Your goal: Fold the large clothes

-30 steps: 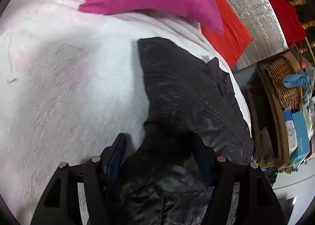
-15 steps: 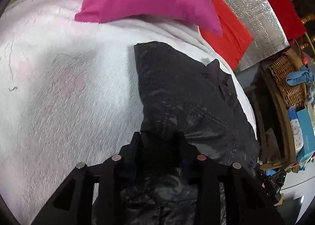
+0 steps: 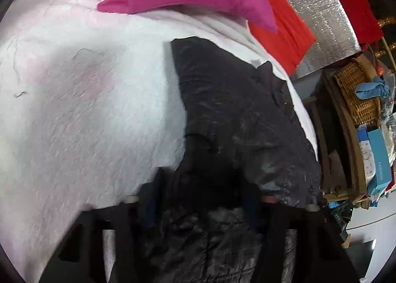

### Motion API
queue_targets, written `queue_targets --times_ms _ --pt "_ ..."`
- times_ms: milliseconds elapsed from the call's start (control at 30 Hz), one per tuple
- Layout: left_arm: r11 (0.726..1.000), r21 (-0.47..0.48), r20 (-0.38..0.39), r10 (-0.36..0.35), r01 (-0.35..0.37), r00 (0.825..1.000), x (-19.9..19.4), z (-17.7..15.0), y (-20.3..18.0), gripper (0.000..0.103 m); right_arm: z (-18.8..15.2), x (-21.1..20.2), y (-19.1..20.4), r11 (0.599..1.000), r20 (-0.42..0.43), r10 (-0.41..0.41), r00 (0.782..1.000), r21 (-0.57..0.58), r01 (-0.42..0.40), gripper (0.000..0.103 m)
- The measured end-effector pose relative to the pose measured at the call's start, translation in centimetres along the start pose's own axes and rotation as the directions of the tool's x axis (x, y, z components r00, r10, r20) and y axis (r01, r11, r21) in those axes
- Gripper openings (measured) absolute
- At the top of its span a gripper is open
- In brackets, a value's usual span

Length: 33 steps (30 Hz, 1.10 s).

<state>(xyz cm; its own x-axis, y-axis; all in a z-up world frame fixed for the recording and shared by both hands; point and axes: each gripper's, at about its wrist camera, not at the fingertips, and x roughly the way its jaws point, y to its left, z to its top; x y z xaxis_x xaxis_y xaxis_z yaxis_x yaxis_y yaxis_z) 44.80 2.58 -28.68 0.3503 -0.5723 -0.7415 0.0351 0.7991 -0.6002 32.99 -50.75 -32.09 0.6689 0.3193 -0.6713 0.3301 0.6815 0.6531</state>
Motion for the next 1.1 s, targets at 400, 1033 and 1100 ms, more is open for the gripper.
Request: queue_targets --times_ms 400,1033,1100 --pt "0.993 0.035 -0.008 0.117 -0.117 0.993 0.8 0.4 -1.3 0.044 -0.2 -0.3 0.9 0.996 0.012 -0.085 0.996 -0.008 0.085 0.061" --pt "0.766 0.381 0.533 0.276 -0.518 0.799 -15.5 -17.6 -3.8 0.081 -15.7 -19.3 -2.1 0.992 0.233 -0.08 0.969 -0.074 0.099 0.074" --pt "0.755 0.388 0.53 0.287 -0.529 0.798 -16.0 -20.4 -3.2 0.085 -18.2 -20.4 -2.7 0.991 0.21 -0.089 0.974 -0.076 0.107 0.075"
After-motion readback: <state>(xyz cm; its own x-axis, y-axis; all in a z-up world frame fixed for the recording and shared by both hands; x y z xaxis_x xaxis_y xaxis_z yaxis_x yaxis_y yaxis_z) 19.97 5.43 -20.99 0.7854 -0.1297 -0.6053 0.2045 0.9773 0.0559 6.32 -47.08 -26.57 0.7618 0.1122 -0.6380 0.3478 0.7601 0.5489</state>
